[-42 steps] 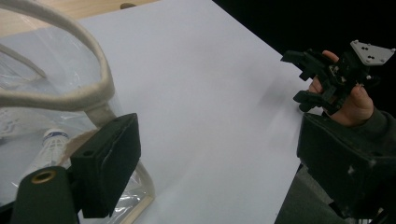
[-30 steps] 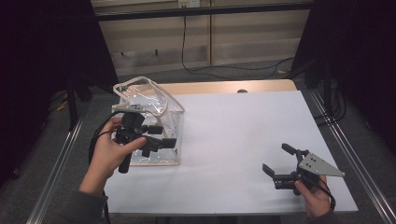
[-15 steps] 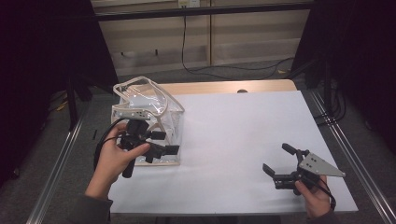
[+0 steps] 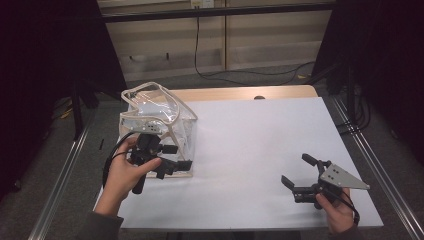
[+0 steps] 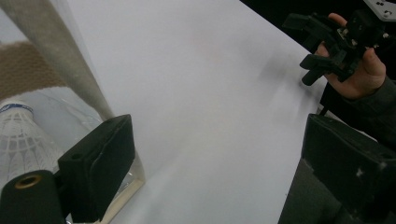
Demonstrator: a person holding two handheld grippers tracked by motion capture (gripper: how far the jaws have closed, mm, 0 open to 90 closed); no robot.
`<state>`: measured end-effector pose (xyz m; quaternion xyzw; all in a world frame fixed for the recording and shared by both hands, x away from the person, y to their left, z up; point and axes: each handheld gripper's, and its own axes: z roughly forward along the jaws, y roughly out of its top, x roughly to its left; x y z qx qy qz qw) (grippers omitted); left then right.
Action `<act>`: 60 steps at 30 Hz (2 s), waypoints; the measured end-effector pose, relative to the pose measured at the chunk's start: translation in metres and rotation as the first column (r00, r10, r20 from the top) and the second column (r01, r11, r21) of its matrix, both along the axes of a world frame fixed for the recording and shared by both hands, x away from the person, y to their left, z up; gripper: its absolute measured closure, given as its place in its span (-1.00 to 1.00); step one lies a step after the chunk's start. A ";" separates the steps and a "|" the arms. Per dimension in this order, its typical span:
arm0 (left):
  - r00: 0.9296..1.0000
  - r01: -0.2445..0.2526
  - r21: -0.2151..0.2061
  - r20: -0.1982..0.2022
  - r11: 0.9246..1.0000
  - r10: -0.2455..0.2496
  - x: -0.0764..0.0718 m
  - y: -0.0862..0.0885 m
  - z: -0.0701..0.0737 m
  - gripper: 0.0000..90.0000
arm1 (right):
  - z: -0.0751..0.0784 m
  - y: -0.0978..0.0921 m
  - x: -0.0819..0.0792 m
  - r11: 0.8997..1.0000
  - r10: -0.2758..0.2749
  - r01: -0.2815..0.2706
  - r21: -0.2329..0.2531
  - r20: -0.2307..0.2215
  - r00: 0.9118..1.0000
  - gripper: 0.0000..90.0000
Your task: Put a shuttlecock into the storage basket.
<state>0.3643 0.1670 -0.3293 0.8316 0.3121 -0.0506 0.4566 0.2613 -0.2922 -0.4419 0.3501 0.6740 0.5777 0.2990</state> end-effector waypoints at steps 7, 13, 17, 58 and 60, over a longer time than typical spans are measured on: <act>1.000 0.002 -0.003 0.001 1.000 -0.002 0.000 0.002 -0.008 -0.79 | 0.000 0.000 0.000 1.000 0.000 0.000 -0.003 -0.001 1.000 -0.99; 1.000 0.006 -0.009 0.010 1.000 -0.006 0.000 0.002 -0.013 -0.80 | 0.000 0.000 0.000 1.000 -0.001 0.001 -0.001 0.000 1.000 -0.99; 1.000 0.007 -0.007 0.013 1.000 -0.007 -0.001 0.002 -0.016 -0.81 | 0.000 0.000 0.000 1.000 -0.002 0.002 -0.001 0.001 1.000 -0.99; 0.999 0.005 0.053 0.049 0.999 -0.008 -0.007 0.031 -0.064 -0.84 | 0.000 -0.001 0.000 1.000 -0.003 0.003 -0.006 0.000 1.000 -0.99; 0.999 0.003 0.054 0.050 0.999 -0.006 -0.008 0.031 -0.065 -0.84 | 0.000 -0.001 0.000 1.000 -0.004 0.004 -0.006 0.000 1.000 -0.99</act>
